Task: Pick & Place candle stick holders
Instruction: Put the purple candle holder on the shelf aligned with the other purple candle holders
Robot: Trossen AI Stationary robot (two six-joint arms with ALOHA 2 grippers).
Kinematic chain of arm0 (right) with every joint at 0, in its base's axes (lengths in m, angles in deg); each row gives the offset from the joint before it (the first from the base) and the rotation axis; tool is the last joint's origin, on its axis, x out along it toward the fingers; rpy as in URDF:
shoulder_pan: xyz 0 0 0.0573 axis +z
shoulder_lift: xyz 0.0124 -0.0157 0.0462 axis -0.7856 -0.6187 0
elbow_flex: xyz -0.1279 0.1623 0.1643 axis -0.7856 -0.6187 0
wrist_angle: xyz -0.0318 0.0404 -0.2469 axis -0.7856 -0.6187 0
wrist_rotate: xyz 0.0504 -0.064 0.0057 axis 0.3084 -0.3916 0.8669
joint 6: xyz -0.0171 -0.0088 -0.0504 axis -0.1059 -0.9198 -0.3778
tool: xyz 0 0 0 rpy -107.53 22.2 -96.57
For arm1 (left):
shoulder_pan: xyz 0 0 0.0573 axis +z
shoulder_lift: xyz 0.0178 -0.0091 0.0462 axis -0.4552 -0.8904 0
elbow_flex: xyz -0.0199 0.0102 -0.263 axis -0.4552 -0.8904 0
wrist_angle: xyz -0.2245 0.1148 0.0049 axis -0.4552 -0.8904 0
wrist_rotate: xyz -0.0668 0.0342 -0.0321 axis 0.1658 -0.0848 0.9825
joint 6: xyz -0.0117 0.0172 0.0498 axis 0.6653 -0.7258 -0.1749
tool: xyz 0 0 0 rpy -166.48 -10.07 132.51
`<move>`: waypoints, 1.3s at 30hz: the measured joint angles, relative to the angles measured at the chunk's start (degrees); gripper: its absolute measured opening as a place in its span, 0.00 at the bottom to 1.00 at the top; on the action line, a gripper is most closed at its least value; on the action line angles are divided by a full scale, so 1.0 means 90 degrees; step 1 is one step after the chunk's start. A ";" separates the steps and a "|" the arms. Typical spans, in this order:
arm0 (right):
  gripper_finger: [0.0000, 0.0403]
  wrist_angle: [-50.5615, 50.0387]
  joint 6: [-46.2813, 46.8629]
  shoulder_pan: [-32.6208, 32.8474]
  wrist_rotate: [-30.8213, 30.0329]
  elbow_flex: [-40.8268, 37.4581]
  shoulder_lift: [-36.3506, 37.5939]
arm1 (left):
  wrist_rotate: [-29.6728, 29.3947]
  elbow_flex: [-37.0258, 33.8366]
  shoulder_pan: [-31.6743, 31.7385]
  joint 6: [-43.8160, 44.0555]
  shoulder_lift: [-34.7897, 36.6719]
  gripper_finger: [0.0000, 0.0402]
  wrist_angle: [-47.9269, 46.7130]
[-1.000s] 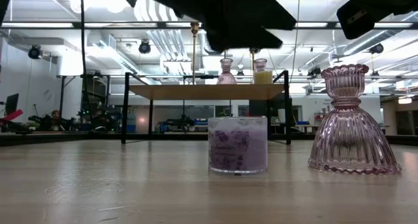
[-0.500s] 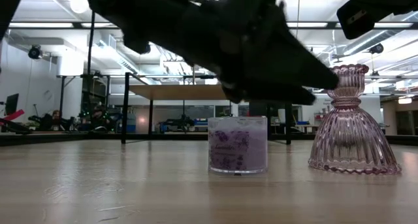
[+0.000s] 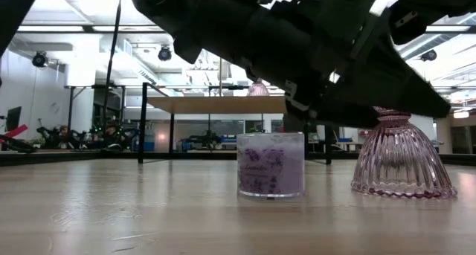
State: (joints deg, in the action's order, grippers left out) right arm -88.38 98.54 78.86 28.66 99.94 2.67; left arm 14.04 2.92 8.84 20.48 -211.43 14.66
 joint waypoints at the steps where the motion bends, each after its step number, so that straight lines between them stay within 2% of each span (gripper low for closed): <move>1: 0.02 0.0004 0.0000 0.0001 0.0000 0.0000 0.0000 | 0.0000 -0.0007 0.0000 0.0016 0.0002 0.69 -0.0042; 10: 0.02 0.0002 -0.0001 -0.0001 0.0000 0.0001 0.0000 | -0.0083 -0.0078 -0.0002 -0.0008 0.0075 0.66 0.0034; 28: 0.02 0.0004 0.0000 0.0001 0.0000 0.0000 0.0000 | -0.0168 -0.0185 0.0001 -0.0074 0.0193 0.33 0.0012; 34: 0.02 0.0001 0.0000 0.0001 0.0000 -0.0001 0.0000 | -0.0200 -0.0223 0.0005 -0.0302 0.0468 0.32 -0.0117; 39: 0.02 0.0002 0.0000 -0.0001 0.0000 0.0000 0.0002 | -0.0532 -0.0537 0.0017 -0.0426 0.0965 0.33 -0.0254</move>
State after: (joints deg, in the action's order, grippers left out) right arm -88.36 98.54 78.85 28.66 99.94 2.70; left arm 9.24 -1.91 8.99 16.65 -202.75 12.38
